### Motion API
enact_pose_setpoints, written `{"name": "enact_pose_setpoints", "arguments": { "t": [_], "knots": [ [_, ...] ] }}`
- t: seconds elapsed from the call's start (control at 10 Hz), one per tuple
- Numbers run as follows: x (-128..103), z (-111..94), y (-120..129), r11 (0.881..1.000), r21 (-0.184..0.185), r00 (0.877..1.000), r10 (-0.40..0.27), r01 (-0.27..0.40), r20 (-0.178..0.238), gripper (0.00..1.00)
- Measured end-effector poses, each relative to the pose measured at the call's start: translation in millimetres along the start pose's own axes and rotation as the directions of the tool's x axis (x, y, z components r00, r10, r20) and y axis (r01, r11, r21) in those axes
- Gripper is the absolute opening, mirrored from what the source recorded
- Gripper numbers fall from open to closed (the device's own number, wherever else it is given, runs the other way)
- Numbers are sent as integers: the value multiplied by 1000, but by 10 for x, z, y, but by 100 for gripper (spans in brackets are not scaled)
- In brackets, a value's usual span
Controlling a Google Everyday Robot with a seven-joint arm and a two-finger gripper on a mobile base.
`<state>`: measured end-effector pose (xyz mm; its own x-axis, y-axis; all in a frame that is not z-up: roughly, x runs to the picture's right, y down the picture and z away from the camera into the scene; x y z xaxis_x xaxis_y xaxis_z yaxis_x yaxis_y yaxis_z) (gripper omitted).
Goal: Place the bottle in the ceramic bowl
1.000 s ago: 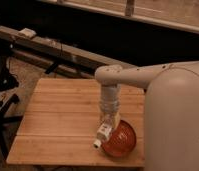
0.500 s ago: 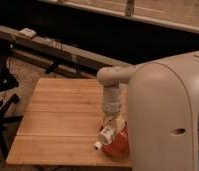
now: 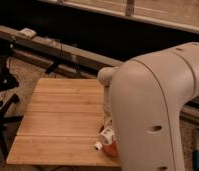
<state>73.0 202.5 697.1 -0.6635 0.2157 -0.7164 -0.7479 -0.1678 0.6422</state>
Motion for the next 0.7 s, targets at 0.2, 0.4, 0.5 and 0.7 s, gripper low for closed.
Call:
{"name": "enact_pose_setpoints", "arguments": {
  "t": [0.2, 0.4, 0.5, 0.7],
  "knots": [
    [-10, 2, -16, 1000, -1, 1000, 3, -3, -1, 80],
    [-6, 2, -9, 1000, -1, 1000, 2, -2, -1, 80],
    [-3, 1, -5, 1000, 0, 1000, 1, -1, 0, 80],
    [-3, 1, -4, 1000, 0, 1000, 1, -1, 0, 80]
  ]
}}
